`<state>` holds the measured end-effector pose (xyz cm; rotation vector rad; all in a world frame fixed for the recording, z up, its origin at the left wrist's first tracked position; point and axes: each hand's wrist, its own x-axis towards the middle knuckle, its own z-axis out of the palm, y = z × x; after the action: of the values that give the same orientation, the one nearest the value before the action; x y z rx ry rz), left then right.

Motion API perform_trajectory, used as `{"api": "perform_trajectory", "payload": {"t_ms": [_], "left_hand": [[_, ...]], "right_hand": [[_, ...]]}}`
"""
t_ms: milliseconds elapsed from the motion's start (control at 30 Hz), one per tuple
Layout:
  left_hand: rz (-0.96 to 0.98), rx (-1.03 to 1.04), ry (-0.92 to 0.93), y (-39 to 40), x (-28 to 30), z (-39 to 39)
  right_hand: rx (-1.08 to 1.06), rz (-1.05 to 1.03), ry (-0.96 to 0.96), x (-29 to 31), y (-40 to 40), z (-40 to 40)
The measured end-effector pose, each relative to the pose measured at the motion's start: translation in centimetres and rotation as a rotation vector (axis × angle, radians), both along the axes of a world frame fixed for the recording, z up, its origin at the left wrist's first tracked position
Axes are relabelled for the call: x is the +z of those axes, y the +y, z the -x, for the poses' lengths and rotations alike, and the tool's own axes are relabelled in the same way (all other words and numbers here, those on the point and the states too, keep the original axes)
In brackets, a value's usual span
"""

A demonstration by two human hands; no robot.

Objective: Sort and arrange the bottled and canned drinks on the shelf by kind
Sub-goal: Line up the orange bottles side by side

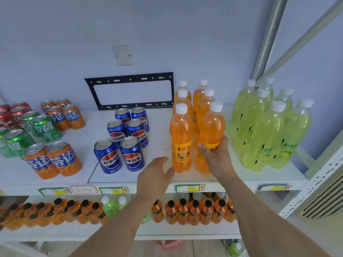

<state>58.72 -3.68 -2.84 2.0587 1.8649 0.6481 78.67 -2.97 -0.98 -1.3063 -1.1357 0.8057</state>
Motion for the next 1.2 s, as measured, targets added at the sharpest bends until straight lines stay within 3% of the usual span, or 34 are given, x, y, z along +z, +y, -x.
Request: {"api": "perform_trajectory", "payload": {"t_ms": [133, 300, 433, 567, 667, 767, 867, 1000, 1200], "left_hand": [[-0.115, -0.050, 0.133, -1.9, -1.9, 0.0], [-0.162, -0.055, 0.135, -3.0, -2.1, 0.2], [-0.167, -0.097, 0.213, -3.6, -1.4, 0.9], [-0.180, -0.156, 0.406, -3.8, -0.3, 2.2], [-0.225, -0.209, 0.585, -4.8, 0.6, 4.6], [-0.290, -0.279, 0.716, -6.0, 1.2, 8.3], [-0.370, -0.327, 0.782, -7.0, 1.8, 13.4], [-0.420, -0.357, 0.843, -7.9, 3.3, 21.0], [-0.535, -0.309, 0.880, -8.4, 6.3, 31.0]], "right_hand": [[-0.002, -0.027, -0.048, -0.8, 0.3, 0.6], [-0.022, -0.026, -0.110, -0.8, 0.3, 0.2], [0.002, 0.145, -0.233, -2.9, -1.2, -0.5], [-0.075, 0.414, -0.624, -4.3, -3.4, -0.7], [-0.114, 0.460, -0.953, -3.8, -6.4, 0.7], [0.014, 0.366, -1.300, -2.9, -8.7, 5.1], [0.114, 0.212, -1.509, -1.2, -9.9, 11.7], [0.183, -0.014, -1.659, 1.6, -10.1, 21.5], [0.160, -0.263, -1.651, 5.7, -9.6, 32.5]]}}
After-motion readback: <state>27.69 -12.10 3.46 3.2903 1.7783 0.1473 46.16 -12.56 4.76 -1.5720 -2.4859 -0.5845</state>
